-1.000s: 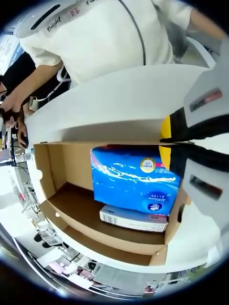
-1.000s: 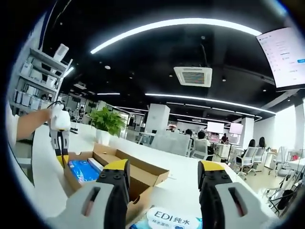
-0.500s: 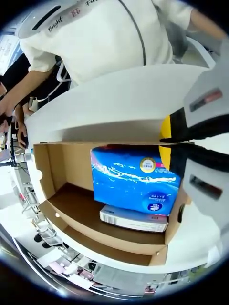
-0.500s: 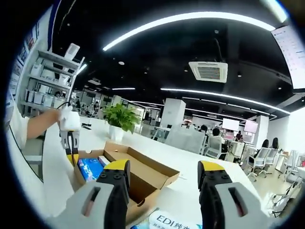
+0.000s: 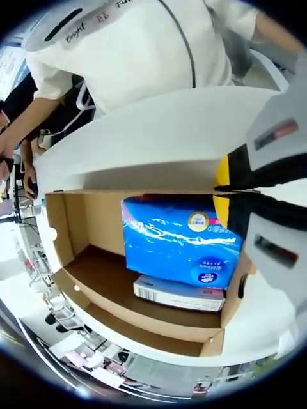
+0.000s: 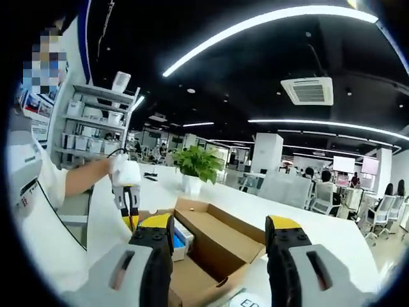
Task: Operate the shoe box by opening the lid, removing the specified soft item, and placing it in the target area until the item is outside and the box remains undamaged.
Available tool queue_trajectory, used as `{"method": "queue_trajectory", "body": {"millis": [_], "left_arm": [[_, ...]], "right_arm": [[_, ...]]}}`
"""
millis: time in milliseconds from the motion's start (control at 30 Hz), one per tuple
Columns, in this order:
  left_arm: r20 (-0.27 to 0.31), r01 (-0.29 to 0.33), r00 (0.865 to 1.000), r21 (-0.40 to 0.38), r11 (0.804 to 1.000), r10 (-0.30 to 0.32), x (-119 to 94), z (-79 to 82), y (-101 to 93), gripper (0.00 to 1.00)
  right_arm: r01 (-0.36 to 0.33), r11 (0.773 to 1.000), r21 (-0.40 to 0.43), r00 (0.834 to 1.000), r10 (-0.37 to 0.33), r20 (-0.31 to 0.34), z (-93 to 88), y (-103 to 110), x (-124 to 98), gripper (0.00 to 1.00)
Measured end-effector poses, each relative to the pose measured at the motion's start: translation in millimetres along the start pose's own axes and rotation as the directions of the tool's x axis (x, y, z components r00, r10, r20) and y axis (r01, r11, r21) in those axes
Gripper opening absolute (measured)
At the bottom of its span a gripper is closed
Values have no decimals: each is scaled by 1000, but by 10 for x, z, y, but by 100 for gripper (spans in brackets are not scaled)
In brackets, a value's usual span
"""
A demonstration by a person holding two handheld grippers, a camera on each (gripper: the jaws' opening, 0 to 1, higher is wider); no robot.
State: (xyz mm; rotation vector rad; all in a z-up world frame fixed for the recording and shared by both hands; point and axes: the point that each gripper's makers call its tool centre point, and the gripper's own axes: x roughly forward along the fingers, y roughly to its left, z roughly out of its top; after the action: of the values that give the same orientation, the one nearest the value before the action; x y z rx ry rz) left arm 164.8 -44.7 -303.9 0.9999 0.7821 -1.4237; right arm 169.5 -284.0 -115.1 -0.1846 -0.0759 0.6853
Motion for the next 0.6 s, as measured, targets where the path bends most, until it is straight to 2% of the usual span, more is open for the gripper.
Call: {"method": "queue_trajectory", "body": {"millis": [100, 200, 467, 600], "left_arm": [[1, 0, 1000, 0, 1000, 0, 0, 0, 0, 1], [1, 1, 1000, 0, 1000, -1, 0, 0, 1, 1], [1, 1, 1000, 1, 1000, -1, -2, -2, -1, 1], [1, 2, 1000, 1, 1000, -2, -2, -2, 0, 1]], "right_arm": [[-18, 1000, -11, 1000, 18, -17, -18, 63, 50, 57], [-26, 998, -61, 998, 22, -58, -85, 114, 99, 56], [-41, 998, -45, 997, 38, -69, -98, 135, 165, 54], [-73, 996, -46, 994, 69, -82, -90, 203, 213, 54]]}}
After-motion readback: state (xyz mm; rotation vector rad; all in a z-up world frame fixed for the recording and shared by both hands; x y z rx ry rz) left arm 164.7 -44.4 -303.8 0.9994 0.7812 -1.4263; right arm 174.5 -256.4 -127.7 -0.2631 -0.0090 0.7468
